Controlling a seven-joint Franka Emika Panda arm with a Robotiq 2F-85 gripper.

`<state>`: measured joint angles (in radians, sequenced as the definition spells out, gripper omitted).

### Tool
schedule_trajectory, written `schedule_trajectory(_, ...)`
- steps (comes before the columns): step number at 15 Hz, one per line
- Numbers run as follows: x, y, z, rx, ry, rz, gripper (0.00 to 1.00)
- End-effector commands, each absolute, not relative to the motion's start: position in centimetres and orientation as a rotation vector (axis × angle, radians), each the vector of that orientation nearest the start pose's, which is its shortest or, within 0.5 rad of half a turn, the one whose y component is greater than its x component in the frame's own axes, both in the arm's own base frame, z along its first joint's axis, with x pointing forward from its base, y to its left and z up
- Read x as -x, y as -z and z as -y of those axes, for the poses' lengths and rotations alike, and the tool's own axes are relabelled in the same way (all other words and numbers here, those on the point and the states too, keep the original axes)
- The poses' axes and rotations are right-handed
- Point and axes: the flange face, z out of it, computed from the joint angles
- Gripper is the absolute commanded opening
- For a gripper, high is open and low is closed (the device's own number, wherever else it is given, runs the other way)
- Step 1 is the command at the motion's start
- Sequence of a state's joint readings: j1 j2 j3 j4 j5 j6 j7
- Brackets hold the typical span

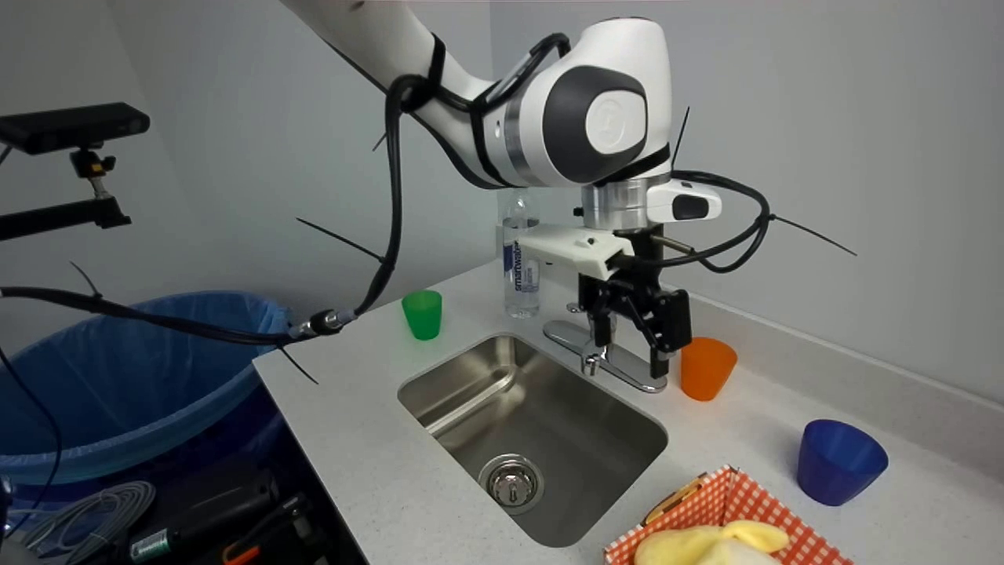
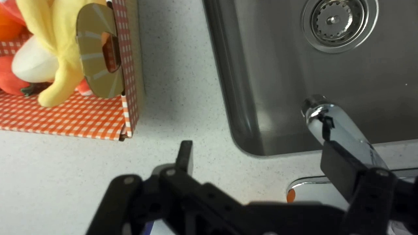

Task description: Push the faucet to the left

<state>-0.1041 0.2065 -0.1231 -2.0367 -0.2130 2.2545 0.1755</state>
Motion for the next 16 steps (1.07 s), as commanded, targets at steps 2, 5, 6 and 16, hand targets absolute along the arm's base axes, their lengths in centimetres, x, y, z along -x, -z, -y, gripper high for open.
schedule_trajectory(2,-58.9,-32.6,14.5,3.281,-0.049,-0.424,0.77)
schedule_trajectory(5,-59.4,-32.6,14.2,3.273,-0.024,-0.421,0.58)
schedule_trajectory(6,-59.5,-32.6,14.1,3.272,-0.02,-0.413,0.51)
schedule_trajectory(16,-58.4,-31.8,10.0,3.165,-0.016,-0.318,0.0)
